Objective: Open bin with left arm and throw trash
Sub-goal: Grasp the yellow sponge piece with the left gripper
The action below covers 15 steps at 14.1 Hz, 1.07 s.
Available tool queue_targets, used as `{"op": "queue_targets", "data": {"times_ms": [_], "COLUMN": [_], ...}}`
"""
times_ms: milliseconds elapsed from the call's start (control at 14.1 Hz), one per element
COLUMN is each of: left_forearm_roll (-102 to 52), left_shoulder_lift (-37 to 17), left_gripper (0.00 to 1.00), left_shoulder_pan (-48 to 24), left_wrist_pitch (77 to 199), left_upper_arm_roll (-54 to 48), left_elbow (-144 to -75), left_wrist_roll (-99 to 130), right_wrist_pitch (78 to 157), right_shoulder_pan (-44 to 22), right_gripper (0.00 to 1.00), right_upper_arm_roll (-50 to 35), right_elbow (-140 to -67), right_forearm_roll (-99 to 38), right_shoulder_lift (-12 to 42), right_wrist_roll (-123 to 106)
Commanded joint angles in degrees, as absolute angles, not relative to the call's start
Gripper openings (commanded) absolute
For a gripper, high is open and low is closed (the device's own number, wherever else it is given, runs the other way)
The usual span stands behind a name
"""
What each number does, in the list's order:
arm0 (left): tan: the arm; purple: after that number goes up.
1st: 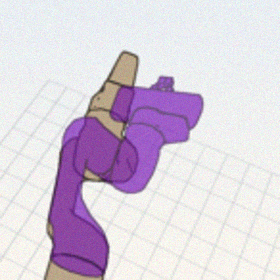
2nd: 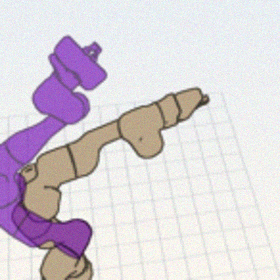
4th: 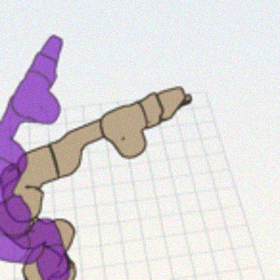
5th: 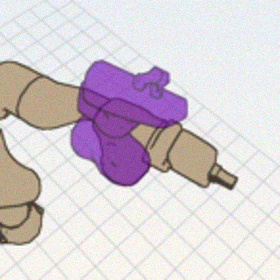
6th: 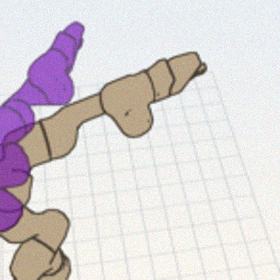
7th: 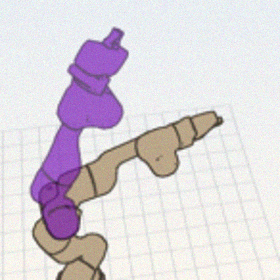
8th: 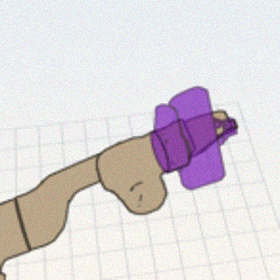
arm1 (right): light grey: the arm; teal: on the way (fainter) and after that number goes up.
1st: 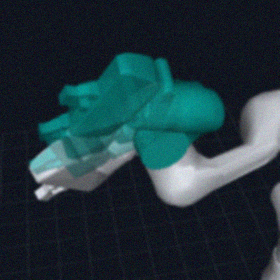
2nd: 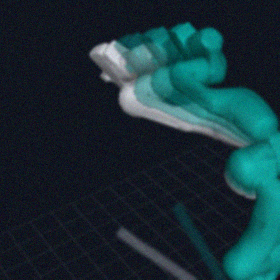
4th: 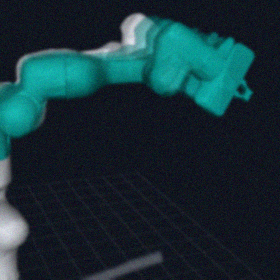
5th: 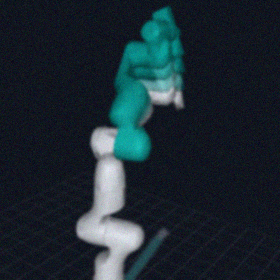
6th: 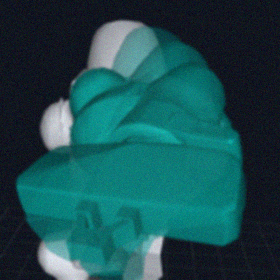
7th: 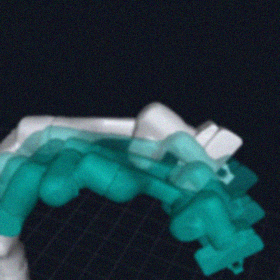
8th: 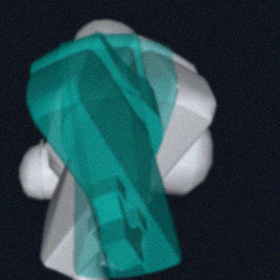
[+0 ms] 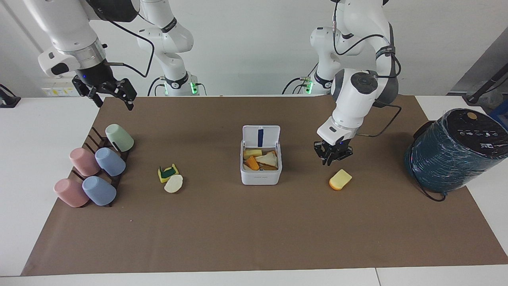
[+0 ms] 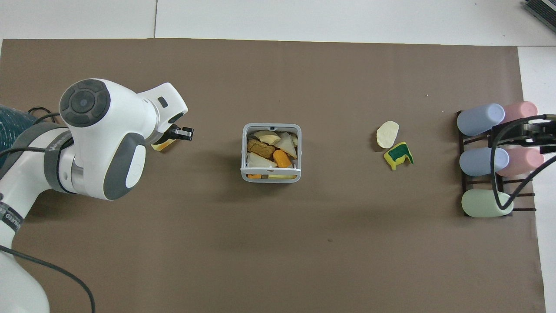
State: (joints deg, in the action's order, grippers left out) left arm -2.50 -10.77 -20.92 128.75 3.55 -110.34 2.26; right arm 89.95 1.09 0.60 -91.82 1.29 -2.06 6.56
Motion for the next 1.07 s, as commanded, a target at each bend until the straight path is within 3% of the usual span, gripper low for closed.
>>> {"op": "queue_targets", "data": {"times_ms": [0, 498, 783, 854, 925, 996], "left_forearm_roll": [-1.14, -0.88, -0.79, -0.53, -0.53, -0.53], "left_shoulder_lift": [-11.68, -18.62, -19.69, -19.69, -19.6, -19.6], "left_gripper": [1.0, 1.0, 1.0, 0.85, 0.34, 0.0], "left_shoulder_pan": [-18.99, -15.82, -15.29, -15.29, -15.29, -14.94], "left_wrist_pitch": [132.97, 140.88, 142.55, 142.99, 142.91, 142.65], "left_upper_arm_roll": [3.08, 3.16, 3.16, 3.16, 3.16, 3.16], "left_elbow": [-112.67, -113.2, -114.69, -115.48, -115.49, -115.31], "left_wrist_roll": [2.29, -1.65, -3.59, -6.21, -8.85, -9.66], "right_wrist_pitch": [91.05, 91.32, 90.97, 91.31, 91.41, 91.23], "right_shoulder_pan": [1.49, 1.32, 1.23, 1.23, 0.97, 0.88], "right_gripper": [1.0, 1.0, 1.0, 1.0, 1.0, 1.0], "right_upper_arm_roll": [0.53, 0.44, 0.18, 0.18, 0.18, 0.18], "right_elbow": [-93.16, -93.08, -93.16, -93.16, -93.08, -93.08], "right_forearm_roll": [2.02, 1.5, 1.41, 1.41, 1.41, 1.41], "right_shoulder_lift": [-2.99, -2.99, -3.25, -3.25, -3.25, -3.25], "right_wrist_roll": [5.1, 5.62, 5.1, 5.18, 5.19, 5.19]}}
